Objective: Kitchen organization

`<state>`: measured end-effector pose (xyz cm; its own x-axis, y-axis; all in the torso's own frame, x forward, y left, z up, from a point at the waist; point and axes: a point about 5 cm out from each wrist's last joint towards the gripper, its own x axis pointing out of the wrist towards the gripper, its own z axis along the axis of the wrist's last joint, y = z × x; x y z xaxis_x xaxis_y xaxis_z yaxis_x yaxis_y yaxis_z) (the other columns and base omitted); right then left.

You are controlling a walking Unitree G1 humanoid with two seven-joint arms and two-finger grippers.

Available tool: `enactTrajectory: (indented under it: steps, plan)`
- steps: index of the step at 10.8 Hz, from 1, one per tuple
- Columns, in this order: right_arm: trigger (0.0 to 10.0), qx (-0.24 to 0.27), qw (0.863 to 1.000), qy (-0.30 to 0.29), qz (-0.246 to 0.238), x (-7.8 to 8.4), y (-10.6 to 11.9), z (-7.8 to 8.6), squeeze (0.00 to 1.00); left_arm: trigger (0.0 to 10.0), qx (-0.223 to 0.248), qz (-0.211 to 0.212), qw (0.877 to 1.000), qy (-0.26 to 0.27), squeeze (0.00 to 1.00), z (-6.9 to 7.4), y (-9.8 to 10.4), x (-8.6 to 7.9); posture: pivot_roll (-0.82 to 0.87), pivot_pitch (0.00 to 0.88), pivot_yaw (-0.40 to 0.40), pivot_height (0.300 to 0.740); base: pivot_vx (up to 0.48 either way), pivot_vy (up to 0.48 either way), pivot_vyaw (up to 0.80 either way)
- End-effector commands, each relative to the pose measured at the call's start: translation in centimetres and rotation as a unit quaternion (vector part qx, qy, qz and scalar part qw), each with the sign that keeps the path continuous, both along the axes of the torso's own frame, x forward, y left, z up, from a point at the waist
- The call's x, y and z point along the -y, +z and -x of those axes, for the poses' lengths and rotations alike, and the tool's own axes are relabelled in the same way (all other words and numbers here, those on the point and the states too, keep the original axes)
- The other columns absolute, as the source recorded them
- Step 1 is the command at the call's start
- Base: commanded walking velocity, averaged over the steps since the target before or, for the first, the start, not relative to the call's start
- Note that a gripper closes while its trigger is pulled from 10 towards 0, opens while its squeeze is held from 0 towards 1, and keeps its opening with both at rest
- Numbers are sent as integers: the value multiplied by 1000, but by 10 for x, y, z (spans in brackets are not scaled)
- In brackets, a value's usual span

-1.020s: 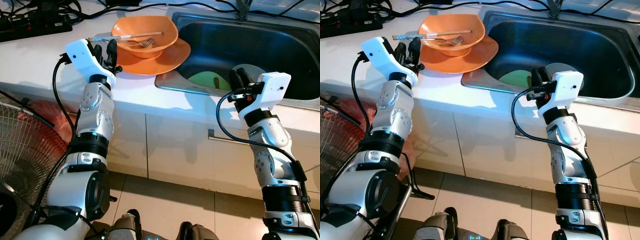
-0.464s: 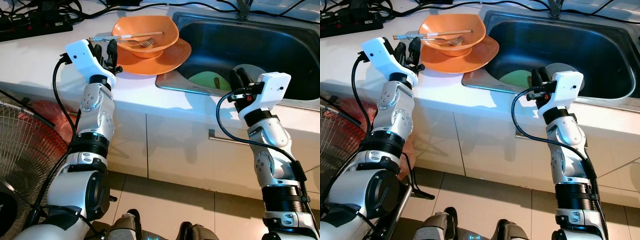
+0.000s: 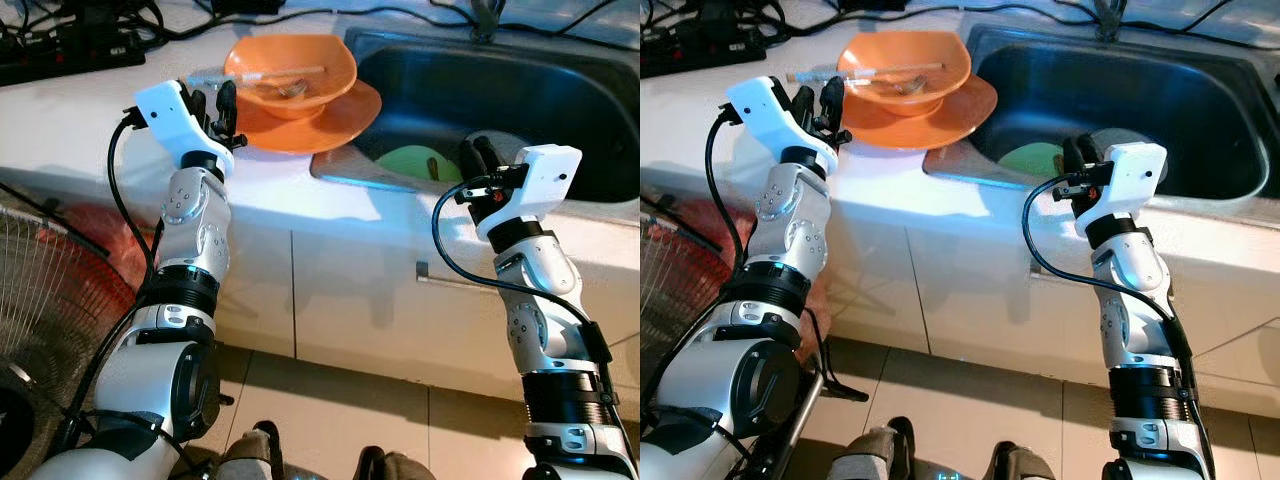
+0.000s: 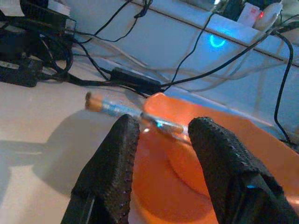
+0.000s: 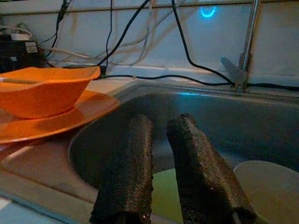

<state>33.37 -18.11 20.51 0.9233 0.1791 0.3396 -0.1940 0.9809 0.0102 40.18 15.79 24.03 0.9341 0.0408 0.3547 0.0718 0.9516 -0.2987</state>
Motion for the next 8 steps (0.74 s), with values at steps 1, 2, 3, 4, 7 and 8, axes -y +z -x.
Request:
enactTrajectory:
  steps: [1,2,3,4,7,8]
  plan:
    - [10000,2,1000,-4,-2,2,0,1,0,10000,7,-7,1000,-4,0,-1,5,3,-13,178,-23,740,0,0,0]
    - [10000,2,1000,-4,-2,2,0,1,0,10000,7,-6,1000,-3,0,-1,5,2,-13,178,-23,740,0,0,0]
    - [10000,2,1000,-2,-2,1,0,1,0,10000,9,-4,1000,-3,0,-1,6,3,-13,178,-23,740,270,0,0]
    - [10000,2,1000,-1,-3,1,0,1,0,10000,11,-7,1000,-4,0,-1,6,3,-12,177,-22,740,0,0,0]
    - [10000,1,1000,1,-3,1,0,0,0,10000,15,-4,1000,-3,0,0,6,1,-10,172,-23,740,0,0,0]
    - [10000,2,1000,2,-3,0,0,0,0,10000,15,-5,1000,-4,0,-1,6,2,-10,170,-23,740,0,0,0]
